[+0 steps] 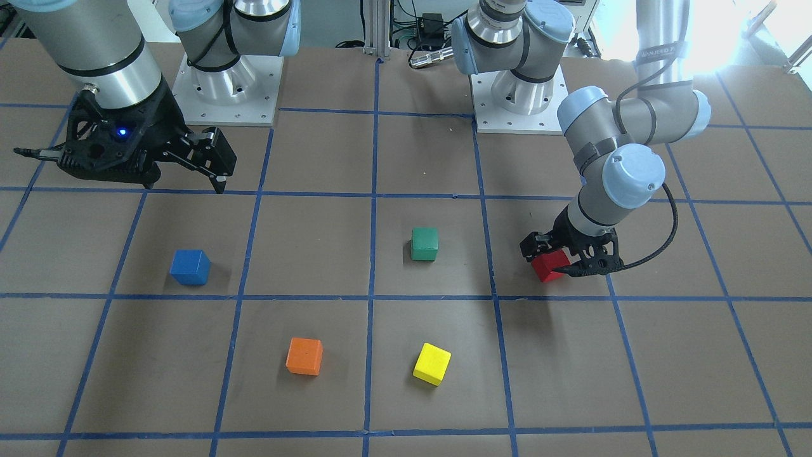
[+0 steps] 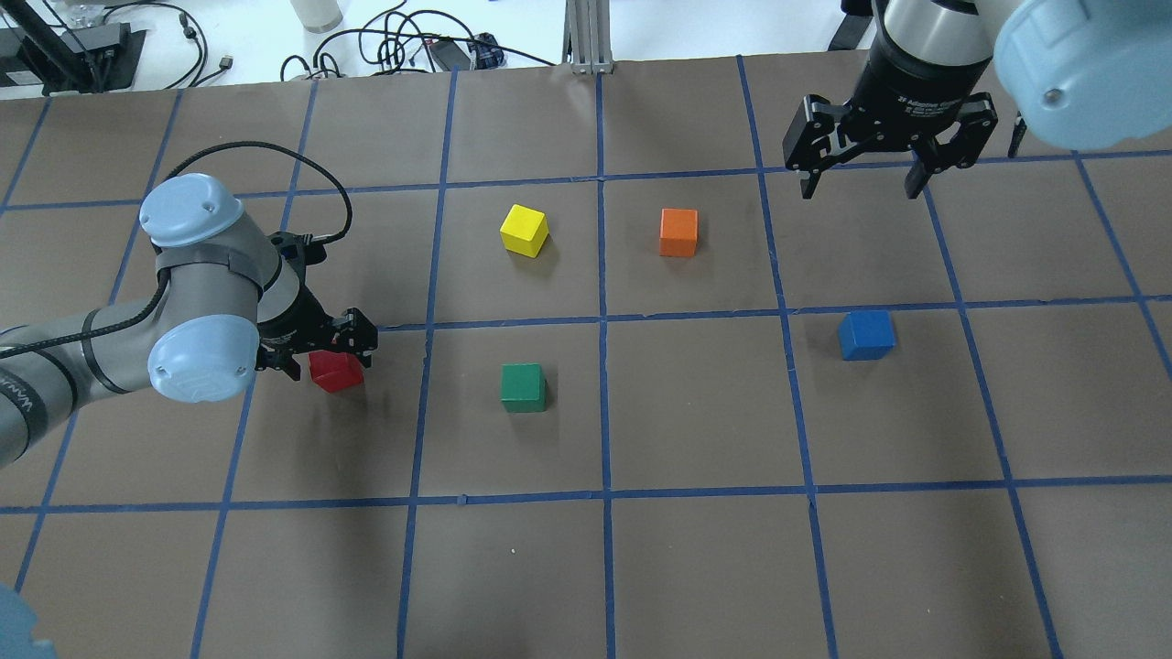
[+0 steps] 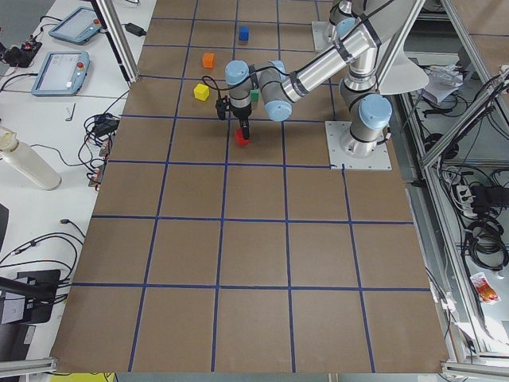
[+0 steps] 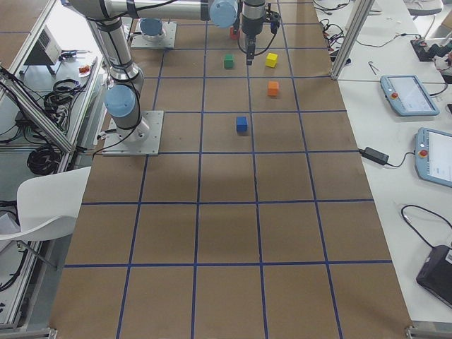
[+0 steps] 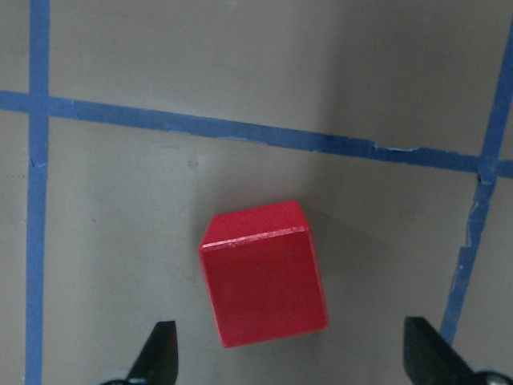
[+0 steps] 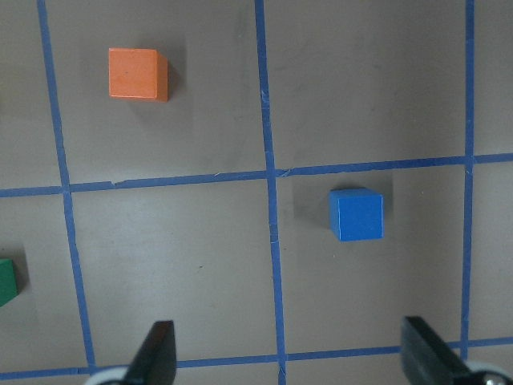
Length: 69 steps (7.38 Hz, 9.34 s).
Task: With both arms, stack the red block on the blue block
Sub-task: 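Close the left gripper on the red cube and lift it, then carry the red cube with the left gripper toward the right gripper, then set the red cube down near the green cube and open the left gripper, then lower the right gripper onto the red cube while the left gripper withdraws, then grasp the red cube with the right gripper and lift it, then carry the red cube with the right gripper over the blue cube, then lower the red cube onto the blue cube with the right gripper, then open the right gripper and raise it off the red cube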
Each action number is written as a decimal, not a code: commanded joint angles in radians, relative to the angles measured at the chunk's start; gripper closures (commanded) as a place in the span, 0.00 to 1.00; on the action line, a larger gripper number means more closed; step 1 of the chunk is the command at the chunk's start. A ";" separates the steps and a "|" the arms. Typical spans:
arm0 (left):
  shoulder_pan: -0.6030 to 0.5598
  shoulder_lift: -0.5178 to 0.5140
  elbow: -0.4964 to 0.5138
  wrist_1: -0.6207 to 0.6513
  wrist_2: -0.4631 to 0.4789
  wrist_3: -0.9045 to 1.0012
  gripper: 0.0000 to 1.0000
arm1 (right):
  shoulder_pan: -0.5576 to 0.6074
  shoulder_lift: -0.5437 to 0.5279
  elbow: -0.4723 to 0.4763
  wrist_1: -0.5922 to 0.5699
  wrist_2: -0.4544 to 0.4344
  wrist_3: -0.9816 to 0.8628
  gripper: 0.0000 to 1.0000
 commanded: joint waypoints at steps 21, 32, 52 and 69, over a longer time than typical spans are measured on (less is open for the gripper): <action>-0.701 -0.297 0.497 -0.141 -0.087 -0.547 0.00 | -0.002 -0.005 -0.005 0.000 -0.013 0.000 0.00; -0.216 0.160 0.520 -0.590 -0.051 -0.132 0.00 | 0.327 0.275 0.217 -0.497 0.003 0.400 0.00; -0.173 0.205 0.458 -0.586 -0.049 -0.070 0.00 | -0.176 0.147 0.379 -0.506 -0.046 -0.124 1.00; -0.176 0.203 0.458 -0.583 -0.052 -0.072 0.00 | -0.179 0.154 0.431 -0.560 -0.048 -0.163 0.20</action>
